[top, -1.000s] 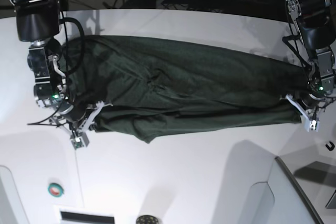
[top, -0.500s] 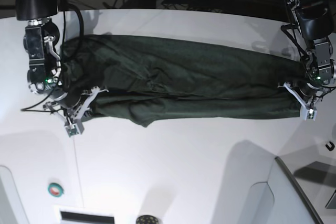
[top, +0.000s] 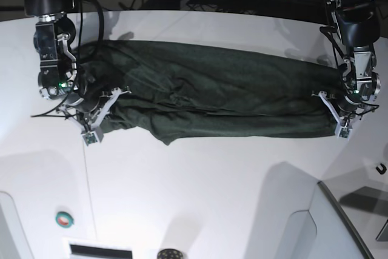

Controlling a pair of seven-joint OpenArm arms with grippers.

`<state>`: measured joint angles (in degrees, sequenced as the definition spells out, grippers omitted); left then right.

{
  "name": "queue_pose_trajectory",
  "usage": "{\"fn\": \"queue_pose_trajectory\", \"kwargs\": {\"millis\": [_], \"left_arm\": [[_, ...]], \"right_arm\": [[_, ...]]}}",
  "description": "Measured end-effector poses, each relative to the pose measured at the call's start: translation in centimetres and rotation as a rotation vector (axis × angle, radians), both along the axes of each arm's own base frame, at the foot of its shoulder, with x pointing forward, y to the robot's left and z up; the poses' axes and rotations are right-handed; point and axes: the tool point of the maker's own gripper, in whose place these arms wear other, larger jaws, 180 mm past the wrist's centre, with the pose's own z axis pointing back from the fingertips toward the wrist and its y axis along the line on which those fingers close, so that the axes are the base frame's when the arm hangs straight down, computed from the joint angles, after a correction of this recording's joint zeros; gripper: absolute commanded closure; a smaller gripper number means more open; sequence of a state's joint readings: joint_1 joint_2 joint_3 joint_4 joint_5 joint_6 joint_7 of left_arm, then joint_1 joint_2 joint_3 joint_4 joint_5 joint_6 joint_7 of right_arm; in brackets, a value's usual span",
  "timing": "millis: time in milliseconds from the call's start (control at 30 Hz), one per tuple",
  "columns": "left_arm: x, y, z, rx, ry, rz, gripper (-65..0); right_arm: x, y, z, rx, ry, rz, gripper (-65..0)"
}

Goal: Layout the t-shirt on the table in an organized manner, then fold the t-shirt properly
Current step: 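Lift the held edge with both grippers and fold it over the shirt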

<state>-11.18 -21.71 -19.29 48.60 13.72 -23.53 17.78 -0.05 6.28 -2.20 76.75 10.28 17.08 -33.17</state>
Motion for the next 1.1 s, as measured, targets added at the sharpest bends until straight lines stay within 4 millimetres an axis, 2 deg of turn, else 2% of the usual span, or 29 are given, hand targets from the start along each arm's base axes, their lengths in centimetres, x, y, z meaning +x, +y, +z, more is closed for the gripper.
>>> {"fn": "queue_pose_trajectory", "kwargs": {"millis": [67,200,267,333,467,567,633,700,800,900,967,1033,1067,1100], "left_arm": [[0.0,0.1,0.0,0.005,0.003,-0.002,0.0],[0.0,0.3,0.1,0.016,0.005,-0.006,0.0],[-0.1,0.6,0.3,0.025,0.008,-0.008,0.0],[-0.1,1.0,0.4,0.034,0.01,-0.009,0.0],[-0.2,1.1,0.4,0.035,0.012,-0.008,0.0],[-0.2,1.0,0.4,0.035,0.014,-0.009,0.0],[-0.3,1.4,0.6,0.046,0.017,-0.01,0.0],[-0.2,2.1,1.2,0.065,0.01,-0.011,-7.4],[0.4,2.9,2.5,0.088,-0.015,-0.006,-17.8],[0.0,4.0,3.5,0.131,0.03,0.009,-25.5],[0.6,4.5,5.2,0.171,0.013,0.009,-29.6],[1.0,4.2,6.8,0.196,-0.027,-0.008,-31.1],[1.1,3.7,7.4,0.205,-0.048,-0.022,-30.8],[0.8,3.0,7.5,0.21,-0.048,-0.035,-30.8]], "right_arm": [[-0.1,-0.1,-0.4,0.001,0.01,-0.002,-0.6],[-1.6,-0.5,-2.7,-0.002,0.086,-0.012,-1.5],[-1.8,-0.5,-3.1,0.0,0.092,-0.016,-2.1],[-1.6,-0.6,-3.0,-0.003,0.093,-0.015,-6.0],[-1.6,-0.4,-1.9,-0.011,0.064,-0.005,-17.3],[-1.3,0.0,0.0,-0.01,0.007,0.007,-25.4],[-1.0,0.1,1.3,-0.019,-0.008,0.016,-28.1],[-0.2,0.3,2.5,-0.017,-0.046,0.019,-28.1],[1.0,0.2,3.3,-0.017,-0.069,0.017,-27.8],[2.3,-0.1,3.0,-0.017,-0.062,0.009,-27.8],[2.8,-0.4,2.2,-0.021,-0.037,0.002,-26.1],[2.9,-0.6,1.3,-0.022,-0.006,-0.005,-17.0],[3.2,-0.7,0.9,-0.015,-0.003,-0.011,-10.4],[3.5,-0.7,0.5,-0.003,-0.008,-0.018,-4.7]]}}
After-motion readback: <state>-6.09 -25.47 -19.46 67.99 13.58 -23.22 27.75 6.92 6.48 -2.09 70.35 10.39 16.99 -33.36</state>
